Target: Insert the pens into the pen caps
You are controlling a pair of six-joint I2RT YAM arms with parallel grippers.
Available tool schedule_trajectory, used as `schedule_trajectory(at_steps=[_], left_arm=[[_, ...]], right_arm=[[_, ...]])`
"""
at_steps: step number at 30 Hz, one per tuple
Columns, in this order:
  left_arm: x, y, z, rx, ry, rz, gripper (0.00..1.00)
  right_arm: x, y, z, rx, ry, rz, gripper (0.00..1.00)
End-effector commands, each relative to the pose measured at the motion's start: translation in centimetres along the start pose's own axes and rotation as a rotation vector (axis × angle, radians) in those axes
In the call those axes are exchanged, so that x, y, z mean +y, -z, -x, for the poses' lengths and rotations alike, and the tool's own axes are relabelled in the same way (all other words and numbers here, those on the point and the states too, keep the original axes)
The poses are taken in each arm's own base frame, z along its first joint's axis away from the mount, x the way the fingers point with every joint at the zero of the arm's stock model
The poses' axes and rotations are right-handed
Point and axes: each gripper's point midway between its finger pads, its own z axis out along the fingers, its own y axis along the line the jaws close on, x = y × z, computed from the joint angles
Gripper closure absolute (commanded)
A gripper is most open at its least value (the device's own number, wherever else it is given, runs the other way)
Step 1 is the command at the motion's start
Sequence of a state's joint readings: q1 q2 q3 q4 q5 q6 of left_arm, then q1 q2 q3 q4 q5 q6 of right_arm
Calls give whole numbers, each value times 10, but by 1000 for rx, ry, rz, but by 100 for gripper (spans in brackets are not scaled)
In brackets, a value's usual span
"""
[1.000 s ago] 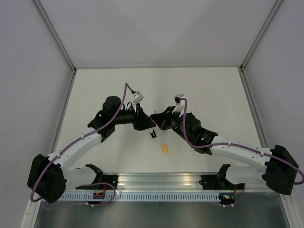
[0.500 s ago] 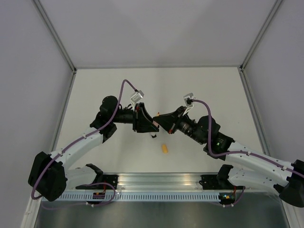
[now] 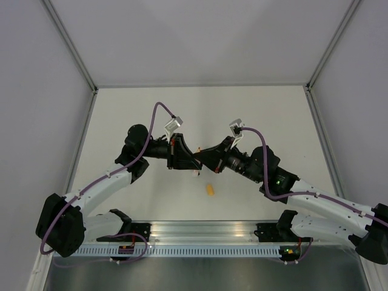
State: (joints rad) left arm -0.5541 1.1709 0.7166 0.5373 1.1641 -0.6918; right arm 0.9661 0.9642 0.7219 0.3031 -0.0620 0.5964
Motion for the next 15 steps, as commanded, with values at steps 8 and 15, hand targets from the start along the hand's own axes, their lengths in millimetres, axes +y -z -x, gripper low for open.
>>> schedule_trajectory(at_steps=[8,15], left_arm=[[37,-2,-1,-74,-5,187,98],[89,17,-10,-76,-77,468,98]], right_arm=[[-14,19,21,3,96,-151,36],[-71,75,-46,283,167,-380,38]])
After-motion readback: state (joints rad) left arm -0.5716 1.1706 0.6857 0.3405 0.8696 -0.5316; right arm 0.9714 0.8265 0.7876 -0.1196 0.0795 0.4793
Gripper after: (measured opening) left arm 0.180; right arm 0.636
